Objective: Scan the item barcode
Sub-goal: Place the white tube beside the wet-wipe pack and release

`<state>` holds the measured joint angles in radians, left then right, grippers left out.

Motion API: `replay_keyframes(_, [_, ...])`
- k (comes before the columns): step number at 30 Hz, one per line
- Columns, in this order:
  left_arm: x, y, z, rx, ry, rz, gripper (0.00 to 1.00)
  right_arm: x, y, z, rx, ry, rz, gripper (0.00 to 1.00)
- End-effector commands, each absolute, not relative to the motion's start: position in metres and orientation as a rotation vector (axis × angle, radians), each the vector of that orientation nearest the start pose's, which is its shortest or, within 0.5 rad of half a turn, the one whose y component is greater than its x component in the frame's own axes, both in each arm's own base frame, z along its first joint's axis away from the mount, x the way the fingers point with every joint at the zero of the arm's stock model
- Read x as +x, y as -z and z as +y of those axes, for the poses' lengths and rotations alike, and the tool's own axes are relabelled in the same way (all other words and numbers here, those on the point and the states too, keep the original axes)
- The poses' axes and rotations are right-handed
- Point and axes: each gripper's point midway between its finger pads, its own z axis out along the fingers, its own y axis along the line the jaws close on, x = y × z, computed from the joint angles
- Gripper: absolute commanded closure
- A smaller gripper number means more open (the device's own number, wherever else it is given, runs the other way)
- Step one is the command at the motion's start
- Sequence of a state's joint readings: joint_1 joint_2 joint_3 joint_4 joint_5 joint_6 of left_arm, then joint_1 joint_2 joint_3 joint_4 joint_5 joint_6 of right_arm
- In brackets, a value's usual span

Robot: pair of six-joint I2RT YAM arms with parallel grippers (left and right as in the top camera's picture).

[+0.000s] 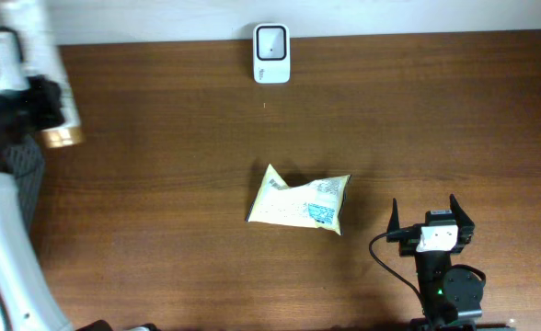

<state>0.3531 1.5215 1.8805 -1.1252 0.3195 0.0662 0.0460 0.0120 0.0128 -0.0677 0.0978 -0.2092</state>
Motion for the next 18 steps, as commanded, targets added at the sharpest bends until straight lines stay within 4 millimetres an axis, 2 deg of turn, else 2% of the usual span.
replay_keyframes(1, [0.395,-0.306,0.032,-0.05,0.272,2.418,1.0,0.246,-0.157,-0.01,-0.114,0.221,1.644,0.01])
replay_keyframes(4, [0.4,-0.25,-0.01,0.054,0.357,2.563,1.0,0.246,-0.157,-0.01,-0.114,0.221,1.644,0.01])
replay_keyframes(7, [0.402,-0.202,-0.037,0.111,0.398,2.688,1.0,0.246,-0.157,-0.01,-0.114,0.221,1.644,0.01])
replay_keyframes(11, [0.4,-0.162,-0.06,0.173,0.407,2.802,1.0,0.246,-0.157,-0.01,-0.114,0.221,1.644,0.01])
replay_keyframes(14, [0.39,-0.138,-0.084,0.25,0.429,2.873,1.0,0.246,-0.157,-0.01,-0.114,0.221,1.644,0.01])
replay_keyframes(18, [0.362,-0.088,-0.118,0.273,0.46,3.026,1.0,0.246,-0.157,-0.01,-0.114,0.221,1.644,0.01])
